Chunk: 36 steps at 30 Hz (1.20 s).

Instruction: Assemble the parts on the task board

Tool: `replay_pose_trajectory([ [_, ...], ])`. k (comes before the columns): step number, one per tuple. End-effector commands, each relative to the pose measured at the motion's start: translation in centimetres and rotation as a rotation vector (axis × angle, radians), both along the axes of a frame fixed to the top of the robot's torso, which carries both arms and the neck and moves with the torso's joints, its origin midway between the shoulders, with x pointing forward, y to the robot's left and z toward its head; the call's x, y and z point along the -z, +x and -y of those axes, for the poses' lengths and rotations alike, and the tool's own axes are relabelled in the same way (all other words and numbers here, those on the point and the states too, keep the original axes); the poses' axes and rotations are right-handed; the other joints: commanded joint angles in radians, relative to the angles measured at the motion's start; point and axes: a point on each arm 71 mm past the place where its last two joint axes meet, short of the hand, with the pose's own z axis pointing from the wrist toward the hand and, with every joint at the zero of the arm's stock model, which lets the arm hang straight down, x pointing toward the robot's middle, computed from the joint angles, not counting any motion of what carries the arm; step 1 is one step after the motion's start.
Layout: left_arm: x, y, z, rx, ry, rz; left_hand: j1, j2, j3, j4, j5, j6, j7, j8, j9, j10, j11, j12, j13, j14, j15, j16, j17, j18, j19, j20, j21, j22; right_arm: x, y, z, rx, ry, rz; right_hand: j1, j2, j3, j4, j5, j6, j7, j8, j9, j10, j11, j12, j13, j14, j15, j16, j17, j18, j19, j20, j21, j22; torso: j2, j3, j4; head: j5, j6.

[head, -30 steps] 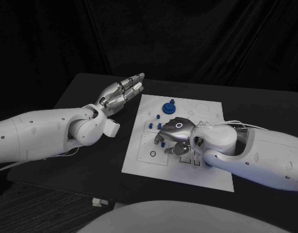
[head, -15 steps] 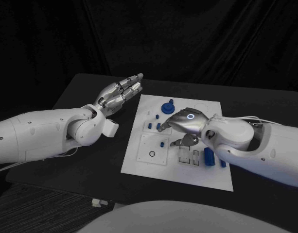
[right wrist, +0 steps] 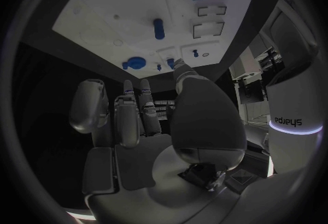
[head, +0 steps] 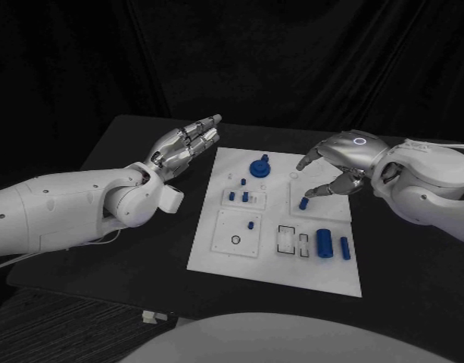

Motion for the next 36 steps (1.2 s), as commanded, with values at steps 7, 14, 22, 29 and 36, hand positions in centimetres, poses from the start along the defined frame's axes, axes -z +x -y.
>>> replay_pose_trajectory([
  [7,-1.6,-0.2,-0.3,-0.022,-0.112,0.21,0.009,-0.001,0.001,-0.003,0.004,0.008,0.0,0.006,0.001,0.002,-0.007,0.0,0.001,0.0,-0.008,-0.004,-0.001,0.015,-0.003,0.005,-0.004,0.0,3.1,0.1,2.9,0.123,-0.016,-0.129,0.049,0.01,0.01,-0.002,-0.009,0.01,0.013,-0.013,-0.009,0.04,0.006,0.005,-0.01,0.067,-0.004,0.007,0.098,-0.008,0.009,0.002,0.013,0.161,-0.001,-0.0006,-0.0002,0.009,0.0],
  [14,-1.6,-0.2,-0.2,-0.019,-0.113,0.207,0.014,0.0,0.002,-0.004,0.007,0.009,0.0,0.006,0.001,0.001,-0.008,0.0,0.001,0.0,-0.005,-0.004,-0.001,0.017,-0.002,0.01,-0.004,0.0,4.7,-0.3,2.5,0.088,0.015,-0.142,0.103,0.049,0.041,-0.007,-0.009,0.0,0.041,-0.031,-0.021,0.118,0.003,0.034,-0.009,0.072,-0.005,0.015,0.11,-0.012,0.017,0.003,0.043,0.168,0.0,0.0014,-0.0035,0.014,0.0],
  [22,-1.6,-0.2,-0.4,-0.021,-0.112,0.206,0.024,0.001,0.005,-0.005,0.013,0.009,0.002,0.005,0.001,0.002,-0.005,0.004,0.001,0.0,0.0,-0.004,-0.001,0.02,-0.002,0.018,-0.004,0.001,5.9,-0.5,1.3,0.049,0.024,-0.162,0.199,0.087,0.088,-0.034,0.097,0.012,0.053,-0.039,-0.03,0.159,-0.002,0.039,-0.01,0.068,-0.008,0.006,0.097,-0.01,0.012,0.002,0.038,0.165,0.0,0.0006,0.0,0.015,0.0],
  [29,-1.6,-0.3,-0.4,-0.019,-0.113,0.204,0.033,0.001,0.008,-0.007,0.019,0.01,0.005,0.006,0.001,0.003,-0.001,0.008,0.002,0.0,0.004,-0.002,0.0,0.023,-0.002,0.024,-0.003,0.001,6.5,-0.5,0.6,0.03,0.028,-0.17,0.241,0.103,0.116,-0.069,0.171,0.018,0.065,-0.043,-0.034,0.173,-0.001,0.036,-0.012,0.064,-0.007,-0.001,0.086,-0.009,0.007,0.002,0.03,0.163,0.0,-0.0005,0.0017,0.013,0.0],
  [36,-1.6,-0.2,-0.4,-0.016,-0.114,0.201,0.046,0.002,0.011,-0.008,0.027,0.027,0.015,0.009,0.003,0.005,0.006,0.015,0.002,0.0,0.008,0.0,0.0,0.026,-0.001,0.031,-0.003,0.002,6.8,-0.5,0.0,0.019,0.024,-0.179,0.261,0.109,0.148,-0.093,0.217,0.014,0.075,-0.049,-0.04,0.192,0.001,0.036,-0.015,0.062,-0.006,-0.006,0.079,-0.008,0.002,0.003,0.024,0.161,0.0,-0.0002,0.0004,0.009,0.0],
])
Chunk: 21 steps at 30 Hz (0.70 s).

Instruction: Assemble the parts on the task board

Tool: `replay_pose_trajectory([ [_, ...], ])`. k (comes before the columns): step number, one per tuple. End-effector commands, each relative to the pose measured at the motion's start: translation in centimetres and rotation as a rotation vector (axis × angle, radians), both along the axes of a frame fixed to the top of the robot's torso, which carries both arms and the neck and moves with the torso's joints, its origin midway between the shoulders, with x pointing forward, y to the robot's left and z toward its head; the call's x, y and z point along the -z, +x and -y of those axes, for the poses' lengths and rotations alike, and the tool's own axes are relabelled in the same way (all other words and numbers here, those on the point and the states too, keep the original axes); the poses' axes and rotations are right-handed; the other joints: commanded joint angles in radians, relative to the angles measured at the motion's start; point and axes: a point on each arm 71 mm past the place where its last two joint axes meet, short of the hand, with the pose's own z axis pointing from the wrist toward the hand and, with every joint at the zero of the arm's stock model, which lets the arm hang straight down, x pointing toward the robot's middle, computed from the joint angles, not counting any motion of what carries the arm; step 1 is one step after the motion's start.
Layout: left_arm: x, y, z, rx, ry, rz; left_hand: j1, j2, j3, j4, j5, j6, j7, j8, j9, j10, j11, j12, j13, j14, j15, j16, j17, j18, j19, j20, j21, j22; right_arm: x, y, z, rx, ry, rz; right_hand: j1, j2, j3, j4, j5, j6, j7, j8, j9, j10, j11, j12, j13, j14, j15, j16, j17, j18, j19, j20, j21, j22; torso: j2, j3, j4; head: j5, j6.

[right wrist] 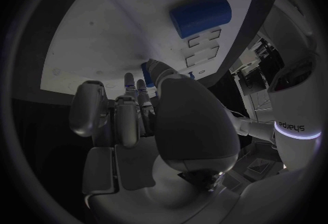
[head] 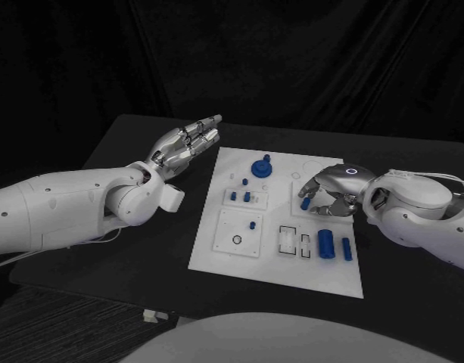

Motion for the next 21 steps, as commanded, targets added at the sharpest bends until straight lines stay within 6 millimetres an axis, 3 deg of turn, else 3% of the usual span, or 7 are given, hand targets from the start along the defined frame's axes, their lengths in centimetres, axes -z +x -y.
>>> replay_pose_trajectory([
  [1,-1.6,-0.31,-0.08,-0.006,-0.118,0.2,0.011,0.0,0.006,-0.003,0.007,0.014,0.001,0.005,0.002,0.005,0.007,0.006,0.001,0.0,0.008,0.0,-0.001,0.01,-0.001,0.01,-0.003,0.001,0.13,-0.03,-0.28,-0.014,0.011,0.002,0.016,-0.001,0.014,-0.005,0.01,0.0,0.007,-0.004,-0.001,0.011,0.001,-0.001,-0.002,0.061,-0.006,-0.005,0.077,-0.008,-0.009,0.0,-0.003,0.161,0.0,0.0,-0.0008,-0.001,0.0],
  [4,-1.6,-0.31,-0.03,-0.004,-0.119,0.199,0.013,0.0,0.006,-0.002,0.008,0.024,0.005,0.008,0.003,0.005,0.008,0.007,0.001,0.0,0.009,0.0,-0.001,0.01,-0.001,0.011,-0.003,0.0,0.24,-0.03,-0.51,-0.019,0.013,-0.001,0.016,-0.001,0.028,-0.01,0.004,0.023,0.012,0.007,0.004,0.021,0.001,-0.001,-0.003,0.061,-0.005,-0.005,0.078,-0.008,-0.01,0.0,-0.003,0.162,0.0,0.0001,-0.0006,0.001,0.0],
  [10,-1.59,-0.3,0.06,-0.002,-0.12,0.198,0.019,0.002,0.009,-0.003,0.013,0.026,0.007,0.009,0.003,0.005,0.011,0.008,0.001,0.0,0.011,0.002,0.0,0.011,-0.001,0.013,-0.003,0.001,0.25,0.01,-0.81,-0.025,0.027,0.009,0.015,0.001,0.061,-0.022,-0.023,0.103,0.023,0.058,0.032,0.046,-0.004,0.002,-0.004,0.058,-0.008,-0.011,0.069,-0.007,-0.014,-0.001,-0.008,0.16,0.0,-0.0002,-0.0009,0.003,0.0],
  [11,-1.58,-0.29,0.08,-0.001,-0.12,0.198,0.021,0.003,0.009,-0.004,0.014,0.027,0.007,0.009,0.003,0.005,0.011,0.009,0.001,0.0,0.012,0.002,0.0,0.011,-0.001,0.014,-0.003,0.001,0.24,0.01,-0.84,-0.026,0.03,0.011,0.014,0.001,0.066,-0.028,-0.033,0.133,0.028,0.084,0.048,0.053,-0.01,0.003,-0.004,0.056,-0.012,-0.013,0.066,-0.007,-0.015,-0.003,-0.009,0.159,0.0,-0.0002,-0.0012,0.004,0.0],
  [17,-1.56,-0.28,0.11,0.001,-0.12,0.195,0.024,0.004,0.011,-0.004,0.017,0.026,0.007,0.009,0.003,0.005,0.013,0.009,0.001,0.0,0.014,0.003,0.0,0.011,-0.001,0.016,-0.003,0.002,0.13,0.02,-0.99,-0.031,0.045,0.024,0.001,0.007,0.063,-0.036,-0.09,0.166,0.03,0.139,0.091,0.074,-0.018,0.01,-0.001,0.055,-0.018,-0.015,0.063,-0.007,-0.017,-0.01,-0.01,0.159,0.0,0.0001,-0.0013,0.006,0.0],
  [21,-1.5,-0.27,0.1,0.002,-0.119,0.192,0.03,0.007,0.014,-0.005,0.02,0.026,0.008,0.009,0.003,0.006,0.015,0.011,0.001,0.0,0.018,0.004,0.0,0.011,0.0,0.02,-0.002,0.003,-0.09,0.01,-1.1,-0.036,0.067,0.046,-0.005,0.017,0.056,-0.037,-0.152,0.184,0.028,0.18,0.128,0.109,-0.025,0.028,0.007,0.056,-0.024,-0.015,0.064,-0.008,-0.015,-0.014,-0.005,0.16,0.0,-0.0001,-0.0009,0.007,0.0],
])
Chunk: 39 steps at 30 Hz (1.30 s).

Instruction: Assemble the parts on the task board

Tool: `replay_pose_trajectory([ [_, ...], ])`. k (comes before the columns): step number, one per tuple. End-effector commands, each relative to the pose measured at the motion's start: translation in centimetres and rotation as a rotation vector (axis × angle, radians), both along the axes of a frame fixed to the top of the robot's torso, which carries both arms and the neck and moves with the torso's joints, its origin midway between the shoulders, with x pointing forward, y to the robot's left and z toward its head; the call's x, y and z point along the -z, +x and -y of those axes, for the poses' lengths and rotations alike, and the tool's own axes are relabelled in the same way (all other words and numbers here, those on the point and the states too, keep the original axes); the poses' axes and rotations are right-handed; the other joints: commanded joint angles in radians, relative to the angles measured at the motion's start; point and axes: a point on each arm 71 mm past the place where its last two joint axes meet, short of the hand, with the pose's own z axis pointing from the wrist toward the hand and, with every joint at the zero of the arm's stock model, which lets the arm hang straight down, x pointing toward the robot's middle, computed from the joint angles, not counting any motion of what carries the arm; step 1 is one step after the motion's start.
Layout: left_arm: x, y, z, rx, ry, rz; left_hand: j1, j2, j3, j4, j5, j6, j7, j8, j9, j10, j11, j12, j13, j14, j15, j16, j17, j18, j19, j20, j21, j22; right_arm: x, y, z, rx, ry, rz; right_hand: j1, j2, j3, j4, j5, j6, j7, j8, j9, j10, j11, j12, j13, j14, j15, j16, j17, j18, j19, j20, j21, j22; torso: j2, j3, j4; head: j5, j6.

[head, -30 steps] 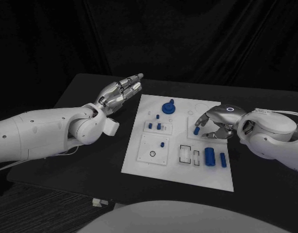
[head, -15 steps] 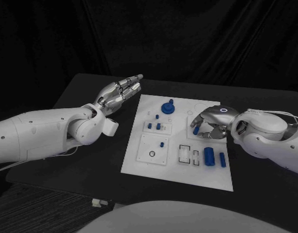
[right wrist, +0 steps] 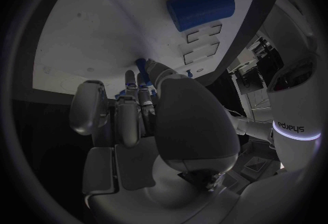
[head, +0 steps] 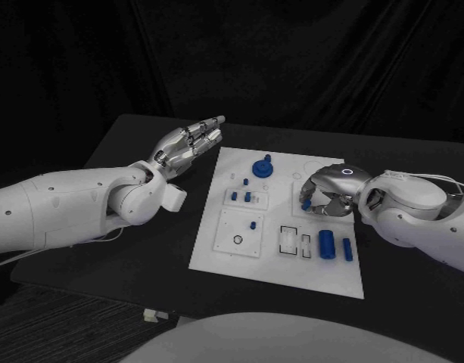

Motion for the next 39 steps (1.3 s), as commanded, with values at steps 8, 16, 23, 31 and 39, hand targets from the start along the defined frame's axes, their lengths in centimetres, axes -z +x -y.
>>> replay_pose_trajectory([
  [8,-1.3,-0.4,-0.1,-0.002,-0.117,0.186,0.018,0.006,0.012,0.0,0.012,0.006,0.005,0.004,0.001,0.0,0.012,0.01,0.002,0.001,0.015,0.006,0.001,0.012,0.002,0.014,-0.002,0.002,-0.8,-0.1,0.0,-0.004,0.08,0.077,0.03,0.027,0.011,-0.025,-0.032,0.028,-0.004,0.051,0.048,0.049,-0.008,0.022,0.009,0.056,-0.011,-0.004,0.067,-0.009,0.002,-0.014,0.011,0.163,0.0,-0.0002,0.0005,0.004,0.0],
  [16,-1.2,-0.4,-0.2,-0.003,-0.115,0.18,0.022,0.008,0.015,-0.001,0.014,0.006,0.005,0.004,0.001,0.0,0.013,0.011,0.002,0.001,0.017,0.008,0.001,0.013,0.002,0.016,-0.002,0.003,-2.5,-0.3,0.1,0.0,0.116,0.126,0.035,0.027,0.012,-0.028,-0.03,0.03,-0.002,0.058,0.055,0.058,-0.007,0.025,0.01,0.057,-0.011,-0.003,0.067,-0.01,0.003,-0.014,0.014,0.163,-0.001,-0.0002,0.0005,0.01,0.0],
  [23,-1.1,-0.3,-0.2,-0.004,-0.112,0.177,0.026,0.009,0.017,-0.002,0.017,0.006,0.006,0.004,0.001,0.001,0.015,0.013,0.002,0.001,0.02,0.01,0.002,0.014,0.003,0.02,-0.001,0.004,-5.0,-1.1,-0.7,-0.01,0.155,0.126,0.039,0.025,0.016,-0.031,-0.004,0.023,0.005,0.061,0.063,0.062,-0.002,0.022,0.01,0.056,-0.008,-0.004,0.066,-0.011,0.002,-0.013,0.016,0.164,-0.001,-0.0002,0.0002,0.013,0.0],
  [31,-1.0,-0.3,-0.1,0.0,-0.113,0.172,0.034,0.01,0.02,-0.003,0.019,0.007,0.006,0.005,0.001,0.001,0.017,0.015,0.002,0.003,0.026,0.018,0.004,0.015,0.003,0.028,-0.001,0.005,-6.2,-3.0,-3.8,-0.066,0.221,0.035,0.049,0.022,0.027,-0.041,0.047,0.017,0.017,0.062,0.072,0.075,0.006,0.02,0.008,0.056,0.011,-0.004,0.067,-0.012,0.002,-0.001,0.017,0.164,-0.001,-0.0001,0.0002,0.013,0.0],
  [39,-0.9,-0.3,0.0,0.003,-0.113,0.168,0.038,0.01,0.021,-0.002,0.02,0.009,0.008,0.005,0.001,0.002,0.019,0.019,0.003,0.006,0.033,0.029,0.007,0.016,0.004,0.034,0.0,0.006,-5.8,-4.5,-7.9,-0.165,0.244,-0.02,0.058,0.021,0.037,-0.05,0.057,0.015,0.026,0.054,0.073,0.081,0.012,0.016,0.007,0.056,0.025,-0.004,0.067,-0.013,0.001,0.009,0.017,0.164,-0.002,-0.0002,-0.0004,0.016,0.0],
])
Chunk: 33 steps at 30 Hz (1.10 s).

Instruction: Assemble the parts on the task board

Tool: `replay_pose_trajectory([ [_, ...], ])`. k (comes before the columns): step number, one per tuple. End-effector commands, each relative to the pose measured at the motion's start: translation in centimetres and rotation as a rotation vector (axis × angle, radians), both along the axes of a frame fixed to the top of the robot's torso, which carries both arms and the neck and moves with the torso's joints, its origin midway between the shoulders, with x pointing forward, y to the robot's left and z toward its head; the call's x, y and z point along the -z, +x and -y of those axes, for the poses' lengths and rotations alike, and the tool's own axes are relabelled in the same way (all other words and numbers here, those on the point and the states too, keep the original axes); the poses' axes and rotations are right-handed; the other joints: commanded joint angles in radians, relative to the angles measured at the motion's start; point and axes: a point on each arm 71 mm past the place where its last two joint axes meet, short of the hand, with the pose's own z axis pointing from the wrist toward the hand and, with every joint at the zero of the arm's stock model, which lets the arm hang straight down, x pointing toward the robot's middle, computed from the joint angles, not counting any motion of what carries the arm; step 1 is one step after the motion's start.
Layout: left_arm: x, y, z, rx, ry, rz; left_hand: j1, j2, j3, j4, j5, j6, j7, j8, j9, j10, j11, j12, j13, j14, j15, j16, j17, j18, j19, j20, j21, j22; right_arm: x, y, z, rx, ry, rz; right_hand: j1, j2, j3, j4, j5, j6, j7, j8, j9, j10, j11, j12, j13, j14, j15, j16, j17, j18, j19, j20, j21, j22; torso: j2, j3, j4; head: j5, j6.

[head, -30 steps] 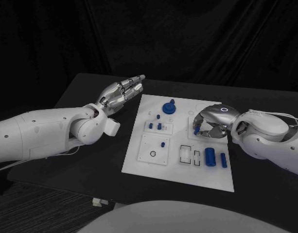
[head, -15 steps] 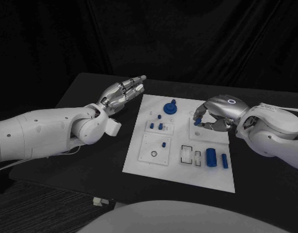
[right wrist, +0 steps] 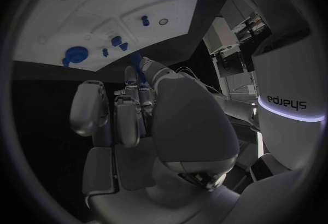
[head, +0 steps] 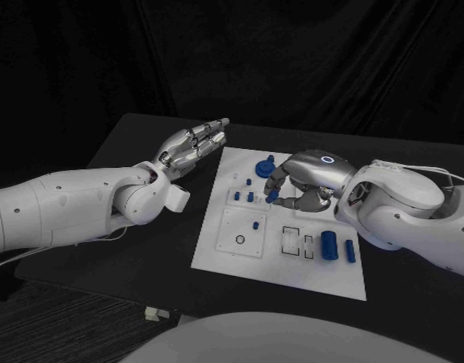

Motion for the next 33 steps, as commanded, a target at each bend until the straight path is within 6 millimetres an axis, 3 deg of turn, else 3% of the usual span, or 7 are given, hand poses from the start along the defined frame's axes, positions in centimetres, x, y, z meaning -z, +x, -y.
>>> replay_pose_trajectory([
  [1,-1.4,-0.3,-0.1,-0.002,-0.112,0.177,0.01,0.001,0.007,0.001,0.004,0.006,0.006,0.006,0.002,0.0,0.009,0.007,0.001,0.002,0.007,0.012,0.003,0.016,0.001,0.011,0.0,0.001,0.6,-0.7,-1.4,-0.023,0.005,-0.056,0.014,0.0,0.006,-0.005,0.008,0.005,0.011,0.003,0.05,0.007,0.001,-0.005,-0.001,0.056,0.007,-0.004,0.067,-0.013,0.0,0.01,0.002,0.164,0.0,0.0001,-0.0004,0.003,0.0],
  [8,-1.4,-0.3,-0.2,-0.004,-0.11,0.176,0.011,0.001,0.008,0.002,0.005,0.007,0.007,0.006,0.002,0.0,0.011,0.008,0.002,0.003,0.01,0.015,0.003,0.016,0.001,0.012,0.0,0.002,1.8,-1.9,-4.3,-0.095,-0.006,-0.101,0.017,-0.003,0.01,-0.01,0.011,0.003,0.015,-0.002,0.049,0.009,0.005,-0.007,-0.002,0.055,0.011,-0.003,0.067,-0.013,0.0,0.013,0.003,0.164,0.002,-0.0001,-0.0001,0.008,0.0],
  [15,-1.4,-0.3,-0.1,-0.001,-0.114,0.178,0.013,0.002,0.009,0.004,0.005,0.009,0.007,0.007,0.002,0.001,0.013,0.01,0.002,0.005,0.014,0.02,0.004,0.015,0.002,0.015,0.0,0.003,4.1,-2.6,-6.1,-0.133,-0.06,-0.139,0.015,-0.006,0.012,-0.012,0.012,-0.003,0.019,-0.009,0.048,0.004,0.009,-0.013,-0.005,0.054,0.015,-0.005,0.064,-0.012,-0.003,0.018,-0.001,0.163,0.003,-0.0003,0.0021,-0.001,0.0],
  [33,-1.4,-0.3,-0.4,-0.006,-0.111,0.179,0.014,0.003,0.009,0.005,0.005,0.011,0.007,0.007,0.002,0.001,0.014,0.011,0.002,0.004,0.015,0.017,0.003,0.014,0.002,0.017,0.001,0.003,7.1,-2.9,-6.7,-0.133,-0.097,-0.152,0.015,-0.007,0.015,-0.015,0.014,-0.007,0.021,-0.015,0.048,0.001,0.012,-0.017,-0.006,0.053,0.018,-0.005,0.064,-0.012,-0.004,0.022,-0.001,0.163,0.002,0.0004,-0.0003,0.004,0.0],
])
